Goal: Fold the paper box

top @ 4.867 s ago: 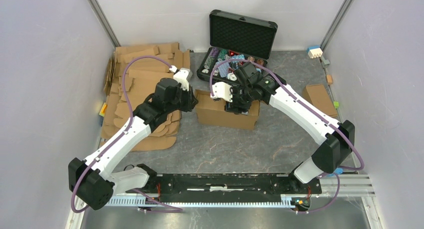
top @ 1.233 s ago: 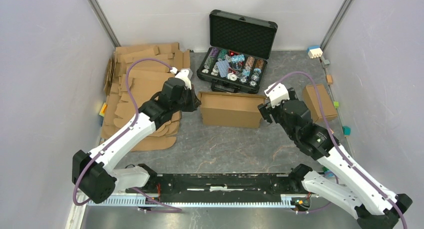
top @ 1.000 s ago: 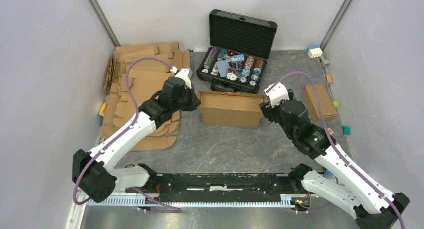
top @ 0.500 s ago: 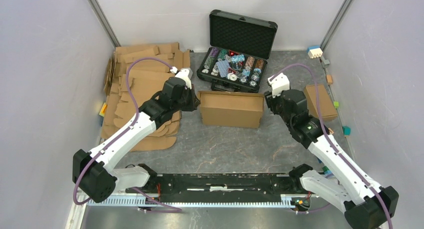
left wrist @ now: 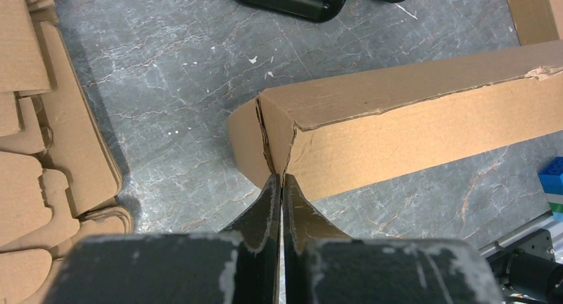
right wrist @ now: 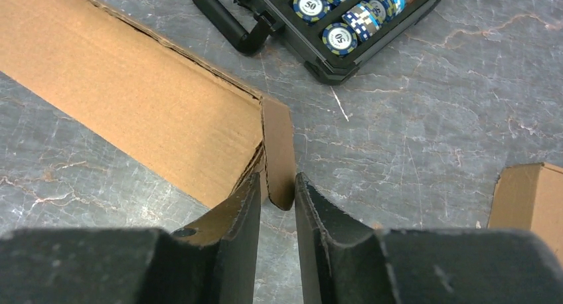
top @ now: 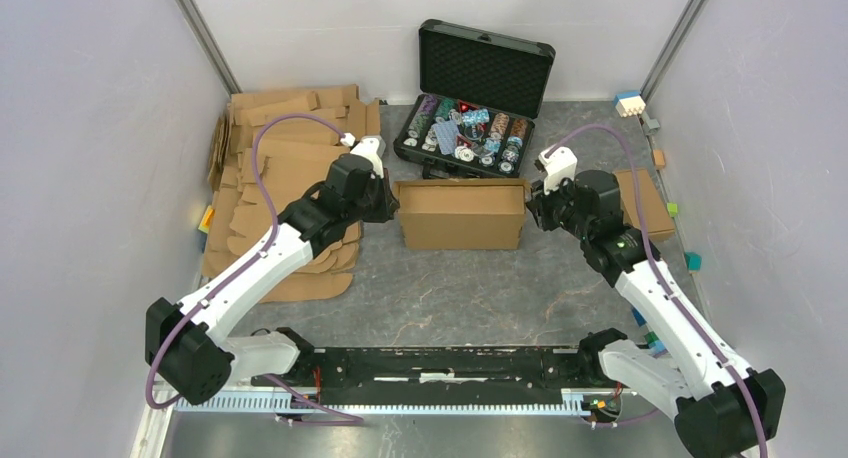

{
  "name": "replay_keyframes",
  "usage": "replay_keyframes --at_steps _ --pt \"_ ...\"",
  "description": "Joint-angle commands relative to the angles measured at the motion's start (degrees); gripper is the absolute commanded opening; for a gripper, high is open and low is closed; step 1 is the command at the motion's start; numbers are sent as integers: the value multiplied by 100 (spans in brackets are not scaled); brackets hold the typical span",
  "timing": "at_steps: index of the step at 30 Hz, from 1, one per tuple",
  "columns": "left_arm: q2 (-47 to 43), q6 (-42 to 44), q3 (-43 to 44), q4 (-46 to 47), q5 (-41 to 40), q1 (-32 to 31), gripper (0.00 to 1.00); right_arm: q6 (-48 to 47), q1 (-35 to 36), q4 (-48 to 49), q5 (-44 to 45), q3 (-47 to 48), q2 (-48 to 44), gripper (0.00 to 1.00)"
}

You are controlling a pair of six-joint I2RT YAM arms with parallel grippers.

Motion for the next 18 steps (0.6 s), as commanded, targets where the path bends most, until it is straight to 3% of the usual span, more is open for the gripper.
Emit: replay_keyframes --at_steps 1,7,12,18 --pt "127 275 219 -413 -100 -104 2 -71 -19 0 -662 304 -125 31" --pt "196 284 328 -467 -193 -188 2 -22 -20 -42 -762 387 -182 32" --pt "262 327 420 -565 -336 -300 2 257 -19 -124 -688 485 -135 24" --pt "289 293 456 -563 -386 -340 2 533 -19 -54 -652 318 -130 27"
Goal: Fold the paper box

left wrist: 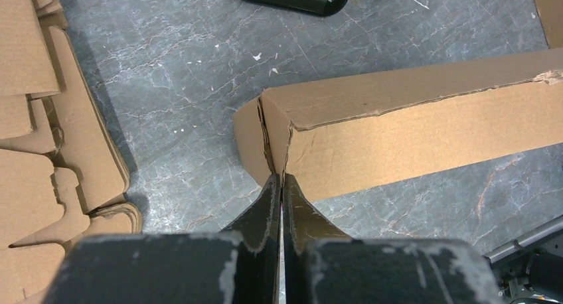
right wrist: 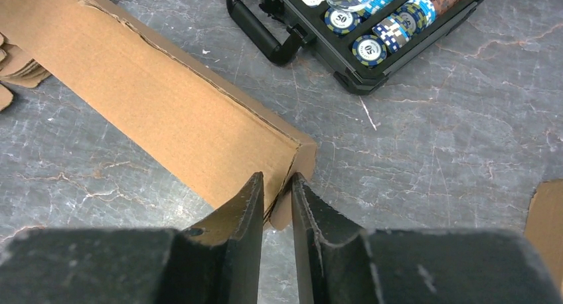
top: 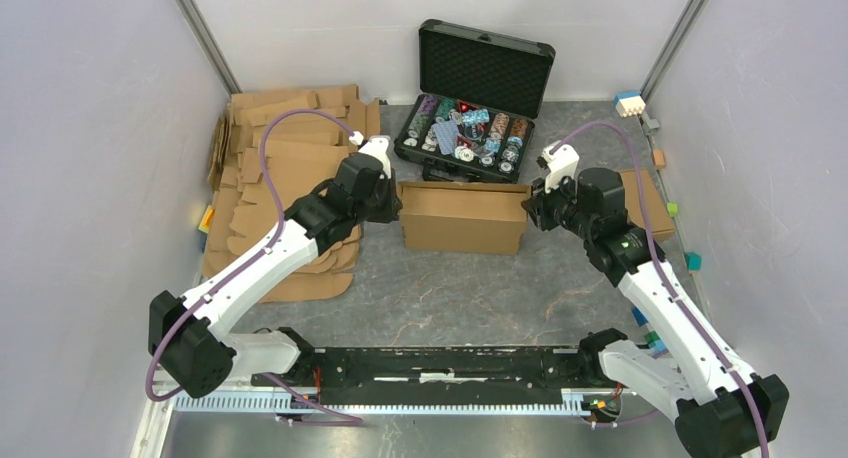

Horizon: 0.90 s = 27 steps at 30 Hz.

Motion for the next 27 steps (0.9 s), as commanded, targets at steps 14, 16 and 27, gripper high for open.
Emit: replay_keyframes --at_steps 14,16,27 --pt "166 157 148 -238 -55 -80 2 346 26 287 545 -94 182 67" --pt "166 157 149 -238 -56 -78 2 379 25 310 487 -103 224 60" --pt "169 183 131 -238 -62 -89 2 562 -18 304 251 -80 400 40"
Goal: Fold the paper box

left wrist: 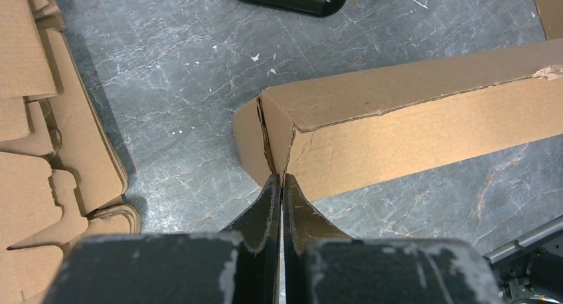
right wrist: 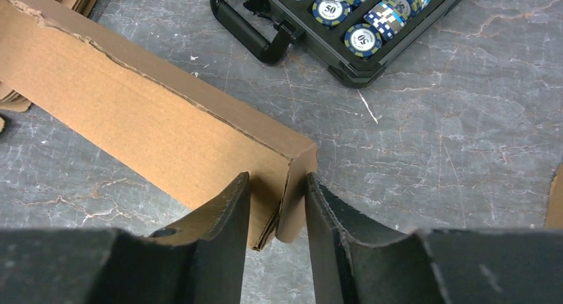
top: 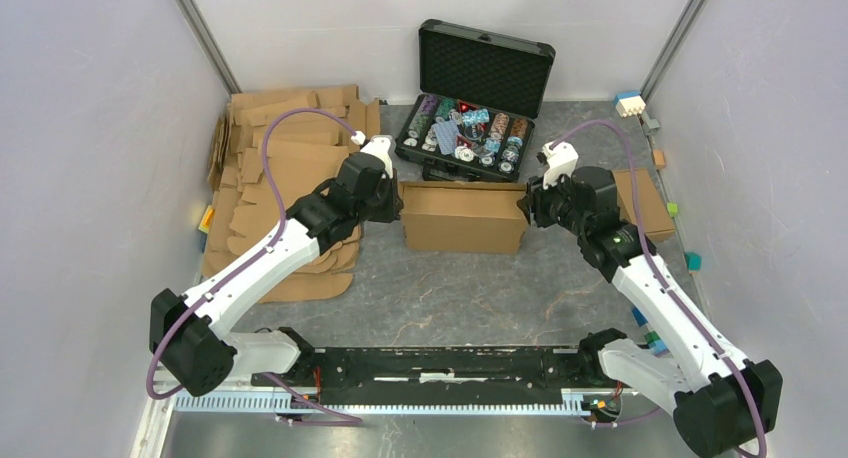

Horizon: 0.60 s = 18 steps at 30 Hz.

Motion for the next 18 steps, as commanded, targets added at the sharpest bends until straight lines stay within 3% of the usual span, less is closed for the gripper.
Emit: replay_keyframes --at_steps 1,5,11,18 --pt "103 181 82 -238 -10 -47 2 101 -34 -63 -107 91 181 38" --pt "104 181 91 -242 -6 -43 2 150 -38 -79 -186 114 126 32" --pt "77 153 91 -238 -54 -41 2 210 -44 -228 190 151 95 33" --pt "33 111 69 -127 -3 -45 12 110 -43 -244 -1 78 267 31"
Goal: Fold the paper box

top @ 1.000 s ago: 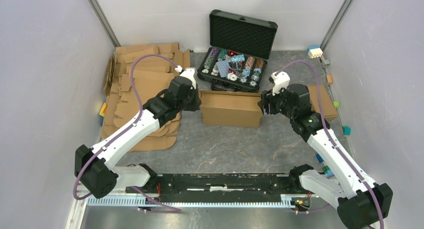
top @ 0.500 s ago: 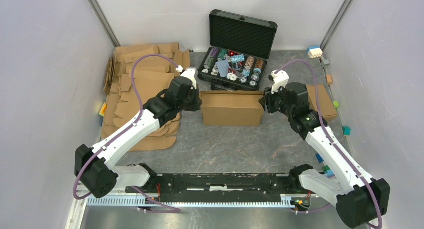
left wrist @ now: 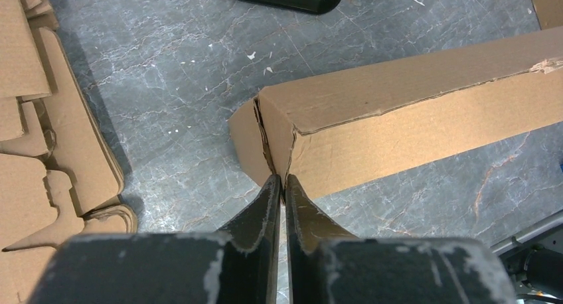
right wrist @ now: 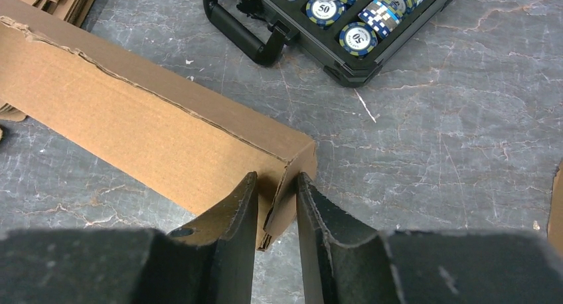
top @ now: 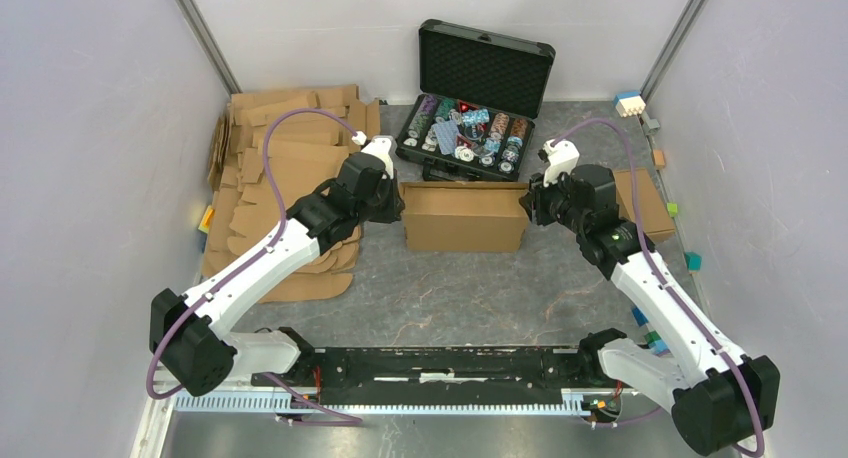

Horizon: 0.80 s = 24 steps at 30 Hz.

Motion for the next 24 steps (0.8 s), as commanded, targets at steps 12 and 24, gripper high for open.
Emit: replay_keyframes --at_steps 12,24 --pt "103 118 316 -124 -78 -28 34 -122 -6 -264 -199 30 -10 30" --pt "335 190 659 -248 -125 -31 27 -162 -8 -320 -201 57 -24 29"
